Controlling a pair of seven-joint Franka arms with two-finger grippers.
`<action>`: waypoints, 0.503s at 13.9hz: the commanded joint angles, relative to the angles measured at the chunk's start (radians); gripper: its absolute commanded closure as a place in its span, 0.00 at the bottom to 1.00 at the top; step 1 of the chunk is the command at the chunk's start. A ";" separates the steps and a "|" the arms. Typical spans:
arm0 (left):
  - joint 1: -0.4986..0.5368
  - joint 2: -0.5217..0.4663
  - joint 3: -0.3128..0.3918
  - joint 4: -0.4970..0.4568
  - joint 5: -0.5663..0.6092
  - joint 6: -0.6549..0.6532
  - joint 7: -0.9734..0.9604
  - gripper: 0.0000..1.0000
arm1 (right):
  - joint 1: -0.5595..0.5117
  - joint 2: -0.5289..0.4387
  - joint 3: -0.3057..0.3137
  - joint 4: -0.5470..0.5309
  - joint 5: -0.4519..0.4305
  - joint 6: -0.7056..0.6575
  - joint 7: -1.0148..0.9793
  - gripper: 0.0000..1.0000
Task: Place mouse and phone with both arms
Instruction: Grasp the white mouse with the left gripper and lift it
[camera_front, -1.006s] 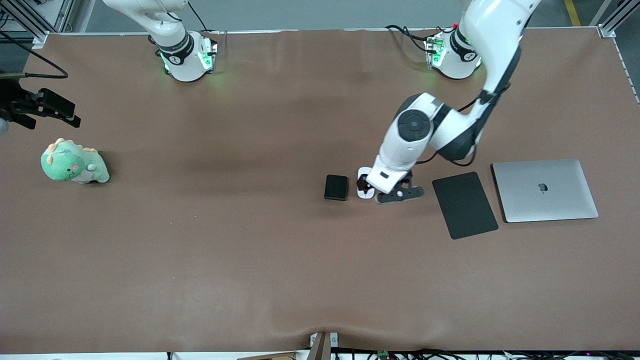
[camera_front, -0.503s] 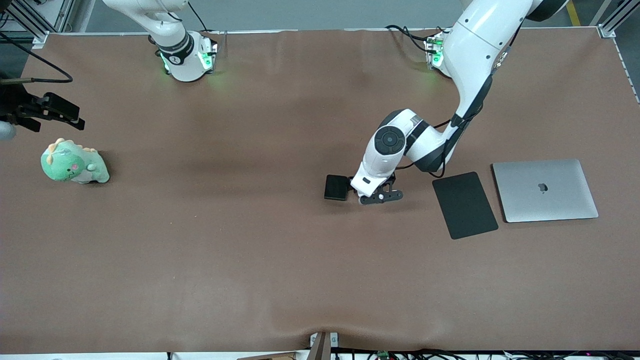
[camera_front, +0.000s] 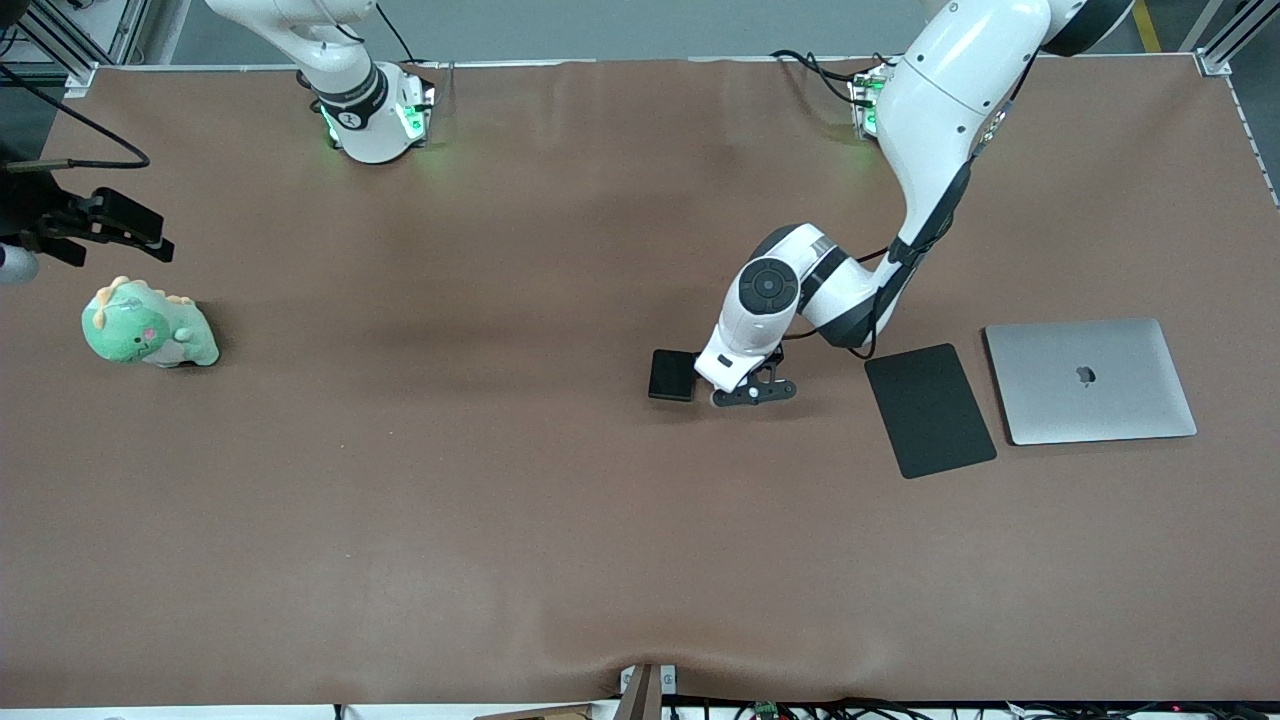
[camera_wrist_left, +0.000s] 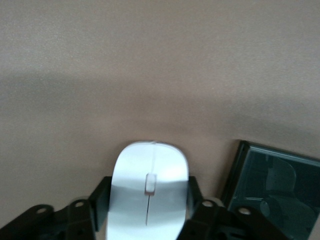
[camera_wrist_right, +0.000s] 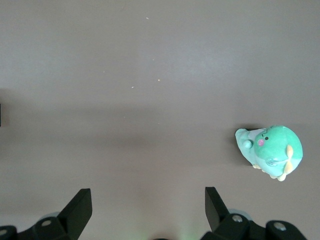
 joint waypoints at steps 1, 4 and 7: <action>0.005 -0.030 -0.001 0.011 0.032 -0.095 -0.016 1.00 | 0.093 0.040 -0.002 0.016 0.007 -0.002 -0.002 0.00; 0.089 -0.115 0.000 0.028 0.030 -0.208 0.091 1.00 | 0.188 0.187 -0.002 0.060 0.008 0.064 0.001 0.00; 0.197 -0.182 -0.001 0.027 0.023 -0.226 0.162 1.00 | 0.230 0.232 -0.002 0.063 0.108 0.084 -0.002 0.00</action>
